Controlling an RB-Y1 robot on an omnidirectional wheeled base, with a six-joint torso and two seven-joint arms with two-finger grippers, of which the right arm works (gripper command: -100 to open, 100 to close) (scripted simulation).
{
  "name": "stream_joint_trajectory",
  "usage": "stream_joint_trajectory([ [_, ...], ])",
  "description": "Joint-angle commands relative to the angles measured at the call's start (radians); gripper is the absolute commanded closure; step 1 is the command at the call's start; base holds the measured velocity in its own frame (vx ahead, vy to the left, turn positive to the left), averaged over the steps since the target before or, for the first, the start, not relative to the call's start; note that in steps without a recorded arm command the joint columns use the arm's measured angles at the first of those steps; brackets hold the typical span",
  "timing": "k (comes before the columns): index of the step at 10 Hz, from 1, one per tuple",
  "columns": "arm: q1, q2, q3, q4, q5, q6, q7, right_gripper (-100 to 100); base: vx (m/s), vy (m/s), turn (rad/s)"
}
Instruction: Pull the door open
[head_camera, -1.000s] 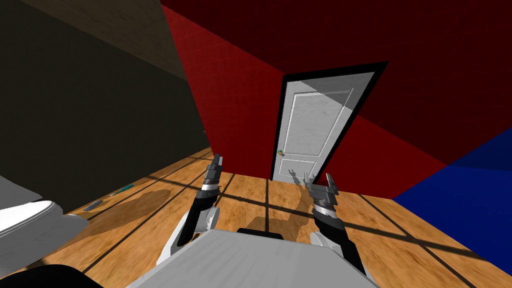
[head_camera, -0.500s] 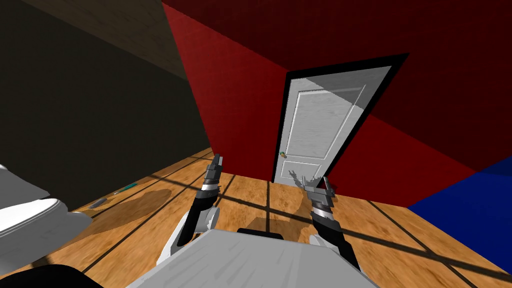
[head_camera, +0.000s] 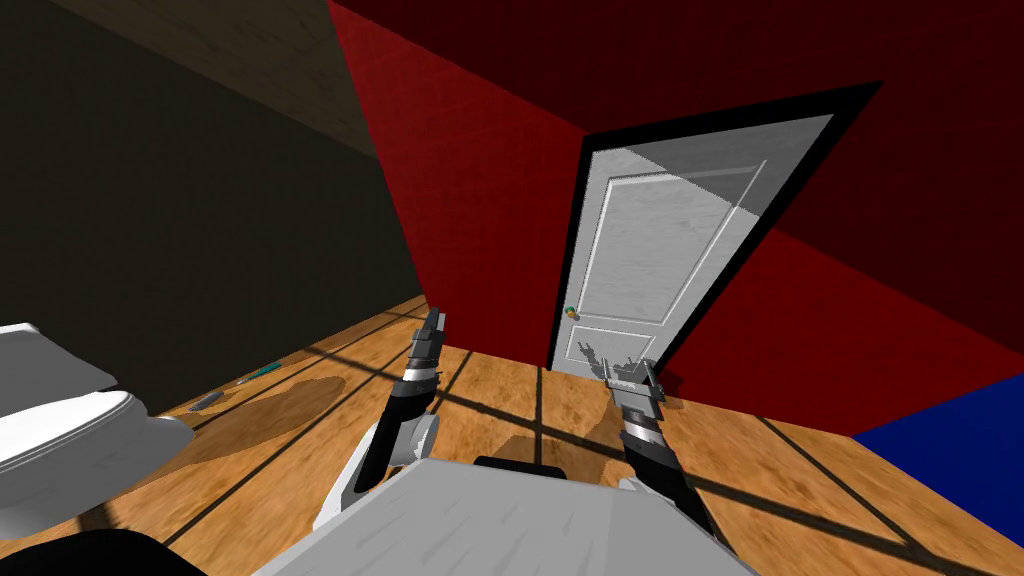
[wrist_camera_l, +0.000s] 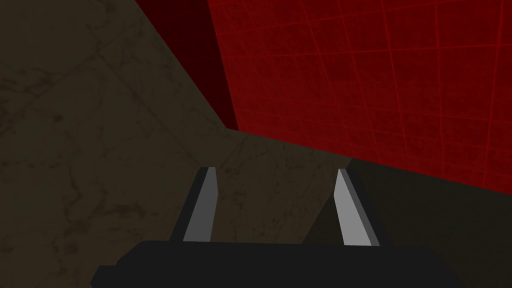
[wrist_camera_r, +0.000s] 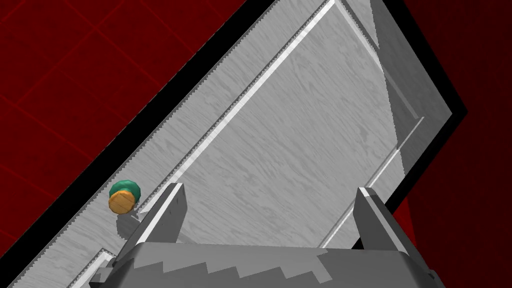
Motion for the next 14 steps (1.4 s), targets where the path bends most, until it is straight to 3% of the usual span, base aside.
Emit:
stream_joint_trajectory([
  [1,-0.002,-0.012,0.009,0.030,-0.020,-0.011,-0.038,-100,0.098,-0.006,0.065],
  [14,-0.022,-0.105,0.088,0.287,-0.178,-0.103,-0.328,-100,0.099,-0.010,0.061],
])
